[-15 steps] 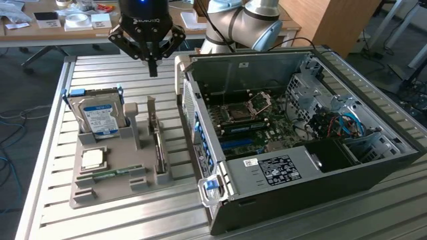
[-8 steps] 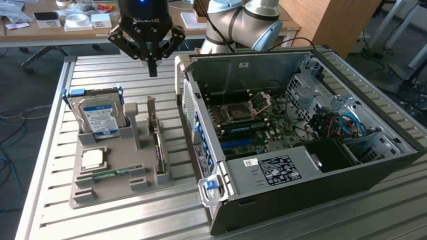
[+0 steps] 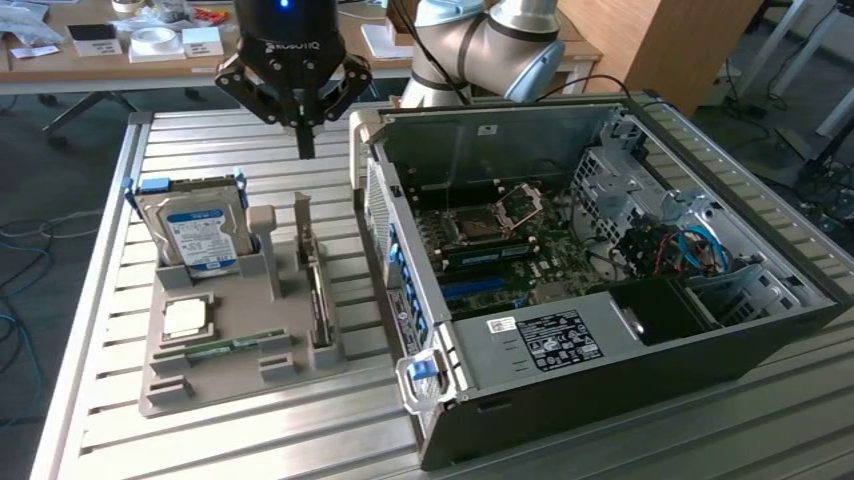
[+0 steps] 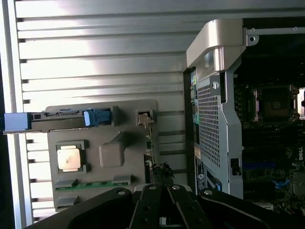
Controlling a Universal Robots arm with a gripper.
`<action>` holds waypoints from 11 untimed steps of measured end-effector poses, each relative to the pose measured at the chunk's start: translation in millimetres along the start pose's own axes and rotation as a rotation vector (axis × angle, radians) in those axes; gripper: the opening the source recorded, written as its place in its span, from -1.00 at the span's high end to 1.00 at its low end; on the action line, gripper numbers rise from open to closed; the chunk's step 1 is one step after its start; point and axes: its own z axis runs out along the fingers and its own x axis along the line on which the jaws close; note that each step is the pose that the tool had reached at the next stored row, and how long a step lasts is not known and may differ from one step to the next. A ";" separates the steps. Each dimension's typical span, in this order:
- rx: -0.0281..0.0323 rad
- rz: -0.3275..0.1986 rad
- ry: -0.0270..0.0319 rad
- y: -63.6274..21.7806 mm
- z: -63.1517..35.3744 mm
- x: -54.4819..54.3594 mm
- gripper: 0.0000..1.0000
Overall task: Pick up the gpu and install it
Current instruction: 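Reach for the gpu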
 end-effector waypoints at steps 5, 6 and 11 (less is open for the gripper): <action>0.0001 0.000 0.0001 -12.7 -0.7 1.1 0.79; 0.0000 0.000 0.0000 -14.9 -0.7 1.4 0.79; 0.0000 0.000 0.0000 -26.7 -1.2 1.9 0.79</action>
